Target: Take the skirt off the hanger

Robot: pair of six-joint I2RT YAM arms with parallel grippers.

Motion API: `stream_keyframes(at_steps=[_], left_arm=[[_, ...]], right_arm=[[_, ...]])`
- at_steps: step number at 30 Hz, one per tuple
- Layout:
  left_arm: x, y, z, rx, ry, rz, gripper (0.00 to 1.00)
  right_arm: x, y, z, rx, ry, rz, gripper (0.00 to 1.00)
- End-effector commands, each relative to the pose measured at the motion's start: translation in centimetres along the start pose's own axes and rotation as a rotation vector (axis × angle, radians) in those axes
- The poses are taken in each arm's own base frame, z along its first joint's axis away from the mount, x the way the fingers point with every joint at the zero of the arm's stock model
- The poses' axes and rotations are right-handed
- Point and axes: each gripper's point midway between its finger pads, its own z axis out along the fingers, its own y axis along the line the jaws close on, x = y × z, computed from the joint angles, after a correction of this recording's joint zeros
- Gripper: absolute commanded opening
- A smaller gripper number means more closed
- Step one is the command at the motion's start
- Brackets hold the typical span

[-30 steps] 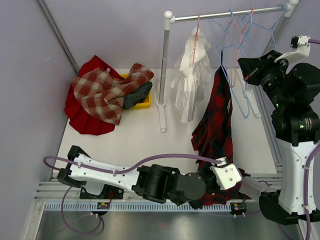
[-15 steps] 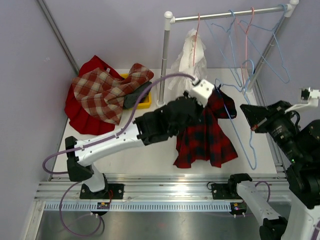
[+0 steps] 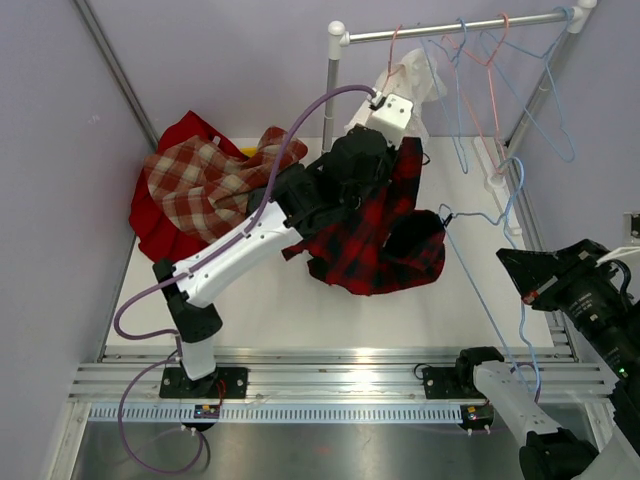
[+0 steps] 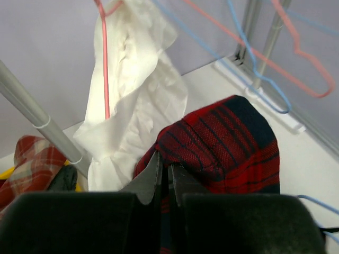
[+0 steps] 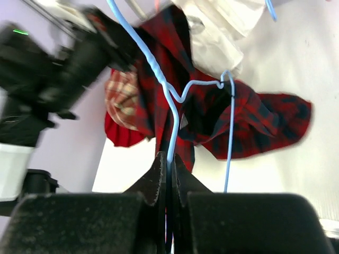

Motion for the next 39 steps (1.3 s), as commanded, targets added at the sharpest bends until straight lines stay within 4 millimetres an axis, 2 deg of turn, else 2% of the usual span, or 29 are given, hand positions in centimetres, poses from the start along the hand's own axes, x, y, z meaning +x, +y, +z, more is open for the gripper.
stream_keyframes(at_steps=[1, 2, 3, 5, 6, 7, 8, 9, 11, 12, 13, 14, 15, 16, 18, 20, 21, 23, 25, 26, 28, 29, 31, 34, 35, 36, 37, 38, 39], left_arm=[[-2.1, 0.8, -2.5, 0.053, -0.058, -0.068, 0.0], [-1.6, 0.4, -3.0, 0.073, -0.058, -0.072, 0.0], [0.1, -0.5, -3.3, 0.091, -0.045, -0.064, 0.0], [1.0, -0.3, -4.7, 0.086, -0.035, -0.065, 0.0], [3.5, -0.2, -4.4, 0.07, 0.015, -0.045, 0.0], [4.9, 0.1, -4.5, 0.051, 0.047, -0.048, 0.0], [5.3, 0.4, -5.1, 0.045, 0.053, -0.057, 0.0], [7.9, 0.3, -5.0, 0.041, 0.096, -0.041, 0.0], [8.4, 0.8, -6.6, 0.031, 0.084, -0.065, 0.0], [8.6, 1.2, -7.1, 0.015, 0.073, -0.076, 0.0], [11.1, 1.4, -7.3, 0.0, 0.113, -0.068, 0.0], [11.1, 2.1, -8.3, -0.012, 0.105, -0.08, 0.0], [12.1, 3.0, -8.7, -0.056, 0.121, -0.067, 0.0], [14.4, 3.8, -9.1, -0.086, 0.162, -0.046, 0.0], [15.2, 5.9, -10.8, -0.151, 0.177, -0.043, 0.0], [16.2, 8.1, -12.1, -0.224, 0.171, -0.039, 0.0], [15.2, 9.6, -13.2, -0.266, 0.136, -0.055, 0.0], [15.4, 11.8, -13.6, -0.332, 0.136, -0.036, 0.0], [15.7, 13.9, -13.7, -0.4, 0.163, 0.002, 0.0], [15.9, 15.8, -13.4, -0.46, 0.18, 0.009, 0.0], [16.1, 18.0, -13.2, -0.546, 0.208, 0.035, 0.0], [15.7, 19.8, -13.5, -0.605, 0.211, 0.027, 0.0], [14.1, 22.1, -15.0, -0.677, 0.167, -0.005, 0.0], [12.0, 25.9, -17.3, -0.767, 0.086, -0.078, 0.0], [11.0, 28.2, -18.8, -0.829, 0.054, -0.108, 0.0], [10.7, 29.3, -19.2, -0.843, 0.062, -0.089, 0.0], [9.1, 30.4, -20.0, -0.869, 0.037, -0.099, 0.0], [9.0, 32.4, -20.5, -0.931, 0.053, -0.087, 0.0], [8.1, 33.3, -21.0, -0.958, 0.06, -0.056, 0.0]], right_arm=[[-1.3, 1.4, -1.0, -0.027, -0.025, 0.007, 0.0], [-1.6, 1.6, -0.7, -0.036, -0.029, 0.006, 0.0], [-2.1, 2.0, -0.2, -0.045, -0.028, 0.015, 0.0], [-3.5, 3.9, 0.4, -0.111, -0.04, 0.051, 0.0], [-4.0, 4.6, 0.6, -0.136, -0.038, 0.068, 0.0], [-4.2, 5.7, 0.9, -0.177, -0.019, 0.087, 0.0], [-4.8, 6.5, 1.5, -0.195, 0.0, 0.127, 0.0], [-4.9, 6.8, 1.9, -0.2, 0.015, 0.144, 0.0], [-4.7, 7.3, 2.7, -0.202, 0.071, 0.188, 0.0], [-4.3, 7.0, 2.9, -0.184, 0.097, 0.207, 0.0], [-3.9, 7.5, 2.9, -0.206, 0.135, 0.22, 0.0], [-3.7, 7.7, 3.2, -0.212, 0.163, 0.236, 0.0], [-2.5, 7.8, 2.9, -0.217, 0.23, 0.258, 0.0], [-1.7, 7.6, 3.2, -0.205, 0.276, 0.274, 0.0], [0.7, 6.2, 3.4, -0.154, 0.373, 0.291, 0.0], [3.5, 4.4, 2.8, -0.096, 0.441, 0.296, 0.0], [4.7, 3.7, 2.3, -0.073, 0.474, 0.307, 0.0], [6.9, 2.9, 1.6, -0.055, 0.544, 0.333, 0.0], [8.6, 3.5, 0.5, -0.097, 0.639, 0.377, 0.0], [9.3, 3.3, 0.0, -0.099, 0.665, 0.383, 0.0], [9.9, 3.7, -0.9, -0.133, 0.696, 0.39, 0.0], [10.7, 3.5, -1.5, -0.137, 0.719, 0.396, 0.0], [11.9, 2.1, -1.2, -0.088, 0.735, 0.372, 0.0], [12.6, -0.2, -0.7, -0.014, 0.704, 0.296, 0.0], [12.7, -0.3, -0.7, -0.014, 0.706, 0.284, 0.0], [12.6, 0.0, -0.7, -0.029, 0.711, 0.285, 0.0], [12.5, 0.3, -0.8, -0.045, 0.713, 0.28, 0.0], [12.2, 0.7, -0.9, -0.069, 0.716, 0.264, 0.0], [12.1, 1.1, -1.0, -0.092, 0.727, 0.263, 0.0]])
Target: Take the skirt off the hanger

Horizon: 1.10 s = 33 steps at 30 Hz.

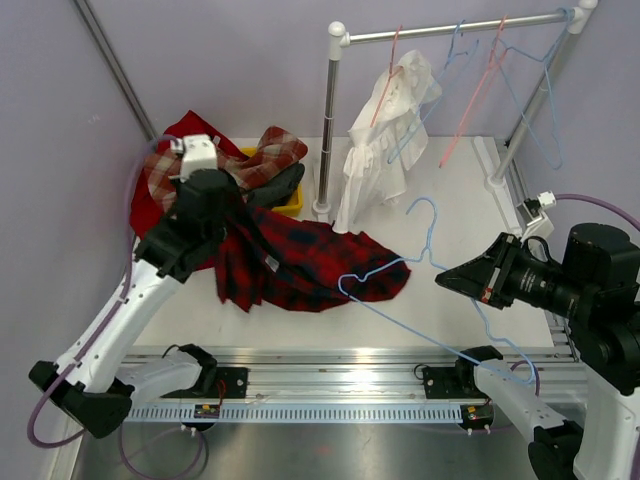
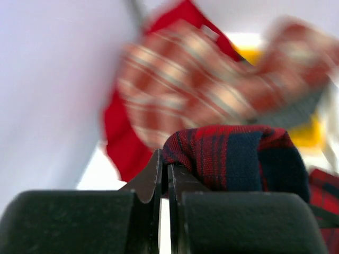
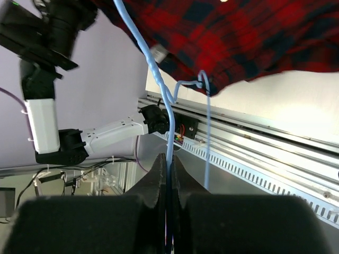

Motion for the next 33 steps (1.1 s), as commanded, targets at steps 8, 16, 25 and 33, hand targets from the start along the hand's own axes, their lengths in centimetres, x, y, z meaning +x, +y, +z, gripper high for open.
stream_keyframes(at_steps=[8, 16, 25, 33], left_arm=[[-13.8, 14.2, -1.4, -0.333, -0.236, -0.208, 0.0], [-14.0, 20.0, 0.7, -0.549, -0.176, -0.218, 0.0], [-12.4, 18.2, 5.1, -0.428, -0.119, -0.219, 0.0], [-20.4, 12.4, 4.6, -0.053, -0.346, -0.322, 0.0]], right_arm=[[3.7, -4.3, -0.5, 0.186, 0.186, 0.009, 0.0], [2.4, -3.0, -0.8, 0.162, 0.159, -0.054, 0.0], [1.2, -1.9, -1.8, 0.162, 0.102, -0.1, 0.0], [0.1, -3.0, -1.3, 0.207, 0.04, -0.109, 0.0]])
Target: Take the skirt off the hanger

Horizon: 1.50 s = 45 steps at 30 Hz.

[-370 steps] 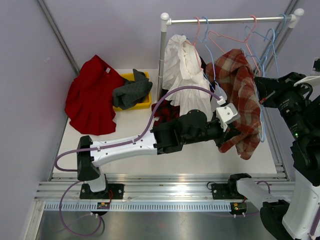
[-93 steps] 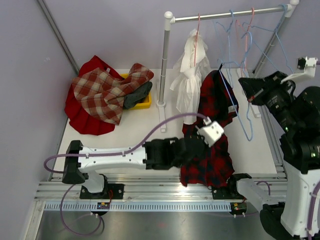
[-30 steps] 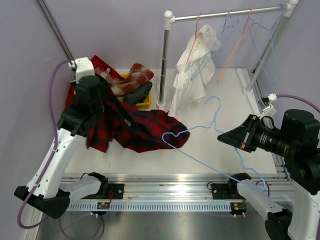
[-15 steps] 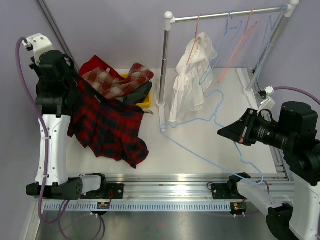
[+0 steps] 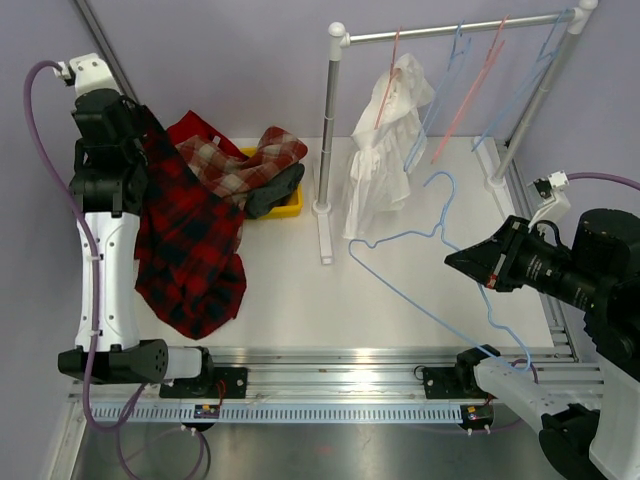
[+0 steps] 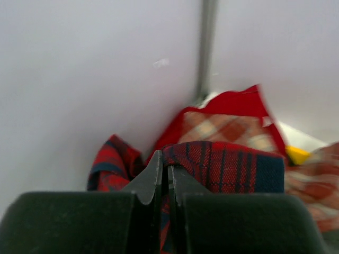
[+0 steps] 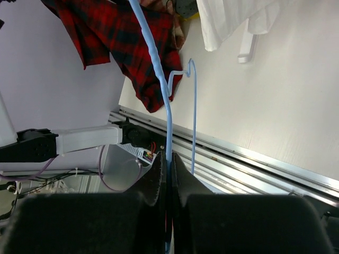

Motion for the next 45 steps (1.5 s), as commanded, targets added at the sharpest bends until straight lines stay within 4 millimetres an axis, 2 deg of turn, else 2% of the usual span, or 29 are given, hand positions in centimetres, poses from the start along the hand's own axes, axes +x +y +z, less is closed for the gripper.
stream_keyframes(at_steps=[1, 2, 3, 6, 8, 9, 10, 13, 16, 18, 20, 22, 23, 24, 25, 26, 27, 28, 29, 30, 33, 34, 35, 36, 39, 40, 42, 43, 45], left_arm=[[-9.4, -4.1, -2.1, 0.247, -0.259, -0.183, 0.0], [-12.7, -4.4, -3.6, 0.311, -0.332, -0.223, 0.0], [-13.1, -5.9, -2.8, 0.349, -0.332, -0.224, 0.0], [-19.1, -7.1, -5.5, 0.437, -0.491, -0.302, 0.0], [-21.0, -8.7, -4.9, 0.485, -0.54, -0.358, 0.0], [-23.9, -8.0, -6.5, 0.506, -0.632, -0.406, 0.0], [-23.8, -9.3, -5.0, 0.516, -0.629, -0.407, 0.0], [-25.0, -10.4, -4.4, 0.541, -0.688, -0.426, 0.0], [-21.3, -13.5, 0.8, 0.515, -0.587, -0.381, 0.0], [-16.3, -16.2, 5.9, 0.478, -0.452, -0.337, 0.0], [-9.1, -19.4, 11.2, 0.464, -0.283, -0.292, 0.02], [-3.0, -21.2, 14.4, 0.461, -0.119, -0.26, 0.17], [-0.6, -22.0, 15.4, 0.472, -0.056, -0.251, 0.31], [3.8, -22.7, 17.1, 0.466, 0.057, -0.228, 0.52], [5.4, -23.3, 17.2, 0.48, 0.117, -0.254, 0.79], [7.0, -24.6, 16.7, 0.542, 0.179, -0.259, 0.89], [8.5, -23.4, 17.4, 0.525, 0.237, -0.26, 0.98], [8.6, -23.7, 16.6, 0.556, 0.257, -0.259, 0.99], [10.0, -23.5, 16.2, 0.548, 0.293, -0.241, 0.99], [7.7, -22.7, 14.5, 0.557, 0.253, -0.248, 0.99], [7.1, -20.4, 12.4, 0.519, 0.221, -0.247, 0.99], [4.5, -18.9, 10.4, 0.515, 0.167, -0.256, 0.99], [3.5, -17.8, 9.4, 0.498, 0.142, -0.257, 0.99], [4.6, -17.1, 8.7, 0.487, 0.165, -0.243, 0.99], [2.1, -14.7, 4.6, 0.507, 0.095, -0.26, 0.99], [4.0, -14.5, 3.7, 0.525, 0.124, -0.246, 0.99], [3.0, -12.9, 0.8, 0.545, 0.066, -0.263, 0.99], [5.6, -12.7, 0.5, 0.543, 0.109, -0.251, 0.99], [5.3, -11.3, -1.9, 0.556, 0.078, -0.263, 0.99]], right_arm=[[3.9, -3.0, -1.1, 0.146, 0.135, 0.078, 0.0], [3.4, -2.6, -0.9, 0.124, 0.117, 0.067, 0.0], [3.1, -2.4, -0.8, 0.113, 0.104, 0.062, 0.0], [1.8, -1.4, -0.7, 0.05, 0.028, 0.018, 0.0], [0.7, -1.0, -0.8, 0.029, -0.036, -0.01, 0.0], [0.5, -1.1, -0.7, 0.029, -0.051, -0.022, 0.0], [-0.1, -1.1, -0.5, 0.029, -0.079, -0.035, 0.0], [-1.1, -1.6, 0.0, 0.047, -0.128, -0.045, 0.0], [-1.5, -2.2, 0.4, 0.058, -0.163, -0.052, 0.0], [-2.6, -2.3, 0.8, 0.06, -0.212, -0.072, 0.0], [-4.1, -2.4, 1.1, 0.073, -0.272, -0.096, 0.0], [-6.0, -2.5, 1.2, 0.1, -0.339, -0.112, 0.0], [-6.7, -2.5, 1.1, 0.113, -0.365, -0.125, 0.0], [-8.0, -2.4, 0.9, 0.137, -0.396, -0.141, 0.0], [-9.4, -3.5, 0.4, 0.217, -0.453, -0.137, 0.0], [-10.4, -4.0, 0.0, 0.266, -0.484, -0.141, 0.0], [-11.9, -3.9, -0.7, 0.309, -0.525, -0.148, 0.0], [-12.9, -5.2, -1.4, 0.404, -0.561, -0.144, 0.0], [-14.1, -4.8, -2.7, 0.427, -0.609, -0.163, 0.0], [-15.1, -5.8, -2.6, 0.503, -0.627, -0.164, 0.0], [-16.9, -5.9, -2.9, 0.549, -0.674, -0.192, 0.0], [-17.8, -5.4, -3.0, 0.538, -0.708, -0.195, 0.0], [-18.2, -5.2, -2.7, 0.53, -0.718, -0.197, 0.0], [-18.6, -5.3, -2.0, 0.53, -0.715, -0.196, 0.0], [-20.2, -4.7, 0.2, 0.494, -0.726, -0.195, 0.0], [-20.7, -4.1, 0.7, 0.462, -0.735, -0.195, 0.0], [-21.4, -3.5, 2.4, 0.424, -0.719, -0.2, 0.0], [-21.8, -2.7, 3.1, 0.379, -0.716, -0.205, 0.0], [-22.6, -1.7, 5.0, 0.321, -0.69, -0.216, 0.0]])
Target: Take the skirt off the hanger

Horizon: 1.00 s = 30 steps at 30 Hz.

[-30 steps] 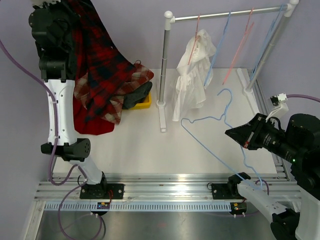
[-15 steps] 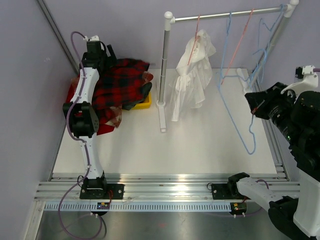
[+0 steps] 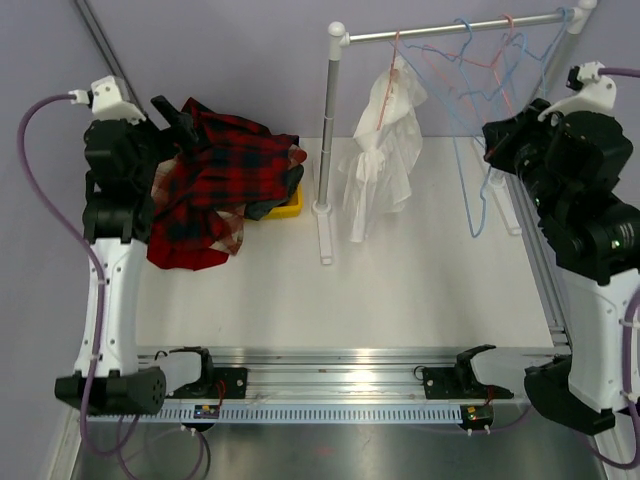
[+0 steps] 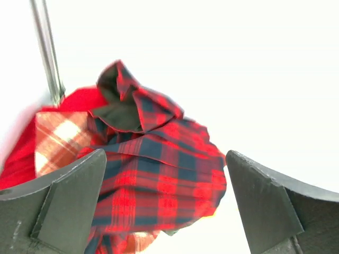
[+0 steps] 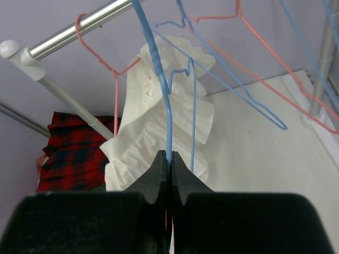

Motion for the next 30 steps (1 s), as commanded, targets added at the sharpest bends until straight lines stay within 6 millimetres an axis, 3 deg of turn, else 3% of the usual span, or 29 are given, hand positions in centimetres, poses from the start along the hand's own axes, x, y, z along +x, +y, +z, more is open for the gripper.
stream_keyframes(at_steps=[1, 2, 4, 5, 7, 8, 9, 11, 12, 14, 17, 21, 22, 24, 25, 30], left_arm=[[4.2, 0.8, -1.0, 0.017, 0.067, 0.008, 0.99], [6.0, 1.4, -1.5, 0.009, 0.098, 0.006, 0.99], [6.6, 1.6, -3.6, 0.014, 0.089, -0.005, 0.99], [8.7, 2.2, -3.9, 0.003, 0.124, -0.008, 0.99], [8.9, 1.8, -5.8, 0.038, 0.105, -0.019, 0.99], [10.5, 2.3, -6.1, 0.029, 0.132, -0.022, 0.99], [10.7, 2.4, -6.6, 0.035, 0.128, -0.022, 0.99], [11.0, 2.4, -8.0, 0.047, 0.116, -0.024, 0.99], [11.9, 2.6, -8.3, 0.049, 0.136, -0.022, 0.99], [12.2, 2.8, -9.3, 0.051, 0.132, -0.005, 0.99], [13.1, 3.5, -10.1, 0.032, 0.145, 0.022, 0.99], [14.0, 3.6, -10.5, 0.048, 0.146, 0.026, 0.99], [14.5, 3.5, -10.5, 0.058, 0.156, 0.024, 0.99], [14.8, 3.4, -10.4, 0.066, 0.159, 0.014, 0.99], [15.0, 3.4, -10.4, 0.067, 0.164, 0.014, 0.99], [15.3, 3.2, -10.2, 0.076, 0.176, 0.0, 0.99]], right_arm=[[-2.3, 5.0, 2.1, -0.19, -0.058, 0.036, 0.0], [-2.8, 5.6, 2.2, -0.215, -0.066, 0.042, 0.0], [-2.5, 6.9, 4.2, -0.245, -0.055, 0.04, 0.0], [-3.0, 7.2, 4.6, -0.253, -0.069, 0.034, 0.0], [-2.6, 7.8, 7.0, -0.245, -0.062, 0.025, 0.0], [-3.0, 8.2, 7.4, -0.254, -0.076, 0.017, 0.0], [-2.1, 8.6, 9.4, -0.248, -0.053, 0.007, 0.0], [-2.5, 9.2, 10.5, -0.252, -0.063, -0.002, 0.0], [-1.4, 9.3, 12.4, -0.242, -0.04, -0.014, 0.0], [-1.5, 9.3, 13.5, -0.223, -0.054, -0.028, 0.0], [0.3, 8.5, 16.3, -0.168, -0.028, -0.065, 0.0], [1.9, 6.4, 17.4, -0.076, -0.024, -0.109, 0.0], [3.8, 5.5, 18.1, -0.051, 0.008, -0.133, 0.0], [3.1, 4.7, 17.3, -0.027, -0.03, -0.139, 0.0], [4.2, 4.0, 17.5, -0.008, -0.011, -0.159, 0.0], [5.1, 2.4, 16.7, 0.044, 0.009, -0.193, 0.0]])
